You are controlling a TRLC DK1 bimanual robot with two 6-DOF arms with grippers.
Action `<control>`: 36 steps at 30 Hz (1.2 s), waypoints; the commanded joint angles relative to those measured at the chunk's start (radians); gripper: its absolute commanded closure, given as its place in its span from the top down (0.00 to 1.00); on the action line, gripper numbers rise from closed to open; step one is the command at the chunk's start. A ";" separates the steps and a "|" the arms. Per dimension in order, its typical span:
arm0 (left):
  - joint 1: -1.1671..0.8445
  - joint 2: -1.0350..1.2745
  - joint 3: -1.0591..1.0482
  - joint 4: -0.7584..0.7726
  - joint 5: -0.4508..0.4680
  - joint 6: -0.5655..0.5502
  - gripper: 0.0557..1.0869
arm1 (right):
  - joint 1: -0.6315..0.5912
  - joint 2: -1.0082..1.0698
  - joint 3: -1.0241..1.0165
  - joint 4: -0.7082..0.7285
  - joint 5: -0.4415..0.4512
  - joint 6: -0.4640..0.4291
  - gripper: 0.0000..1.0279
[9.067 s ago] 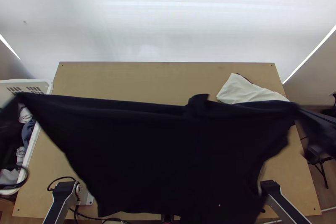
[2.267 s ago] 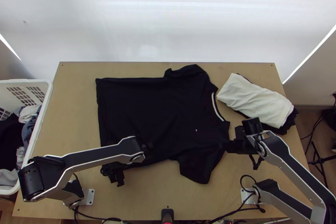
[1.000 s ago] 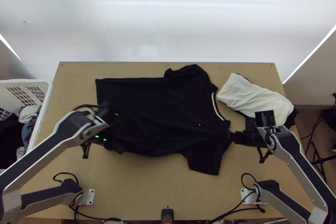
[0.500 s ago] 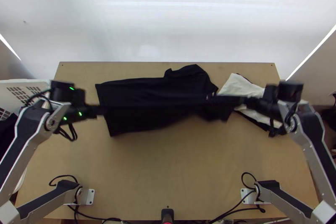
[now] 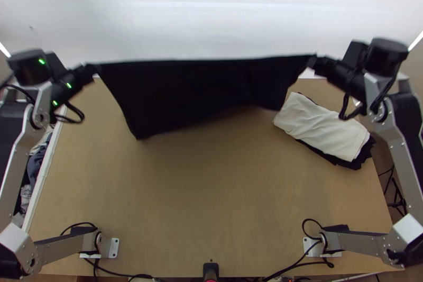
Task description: Fold the t-shirt
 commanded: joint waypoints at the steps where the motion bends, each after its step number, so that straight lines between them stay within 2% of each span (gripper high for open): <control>1: 0.082 0.062 0.217 0.053 -0.006 -0.055 0.03 | -0.029 0.077 0.279 -0.034 0.005 0.092 0.03; 6: 0.142 0.062 0.269 0.107 0.000 -0.097 0.03 | -0.107 0.114 0.405 -0.087 -0.066 0.211 0.03; 11: 0.122 -0.058 0.282 0.110 0.018 -0.120 0.03 | -0.152 0.039 0.425 -0.170 -0.190 0.293 0.03; 16: 0.071 -0.252 0.268 0.110 0.018 -0.141 0.03 | -0.150 -0.125 0.414 -0.279 -0.284 0.272 0.03; 21: 0.047 -0.427 0.237 0.108 0.051 -0.158 0.03 | -0.119 -0.271 0.425 -0.414 -0.374 0.201 0.03; 28: 0.050 -0.598 0.137 0.038 0.121 -0.169 0.03 | -0.024 -0.395 0.396 -0.618 -0.376 0.139 0.03; 36: 0.054 -0.774 -0.108 -0.168 0.258 -0.132 0.03 | 0.042 -0.518 0.204 -0.793 -0.374 0.143 0.03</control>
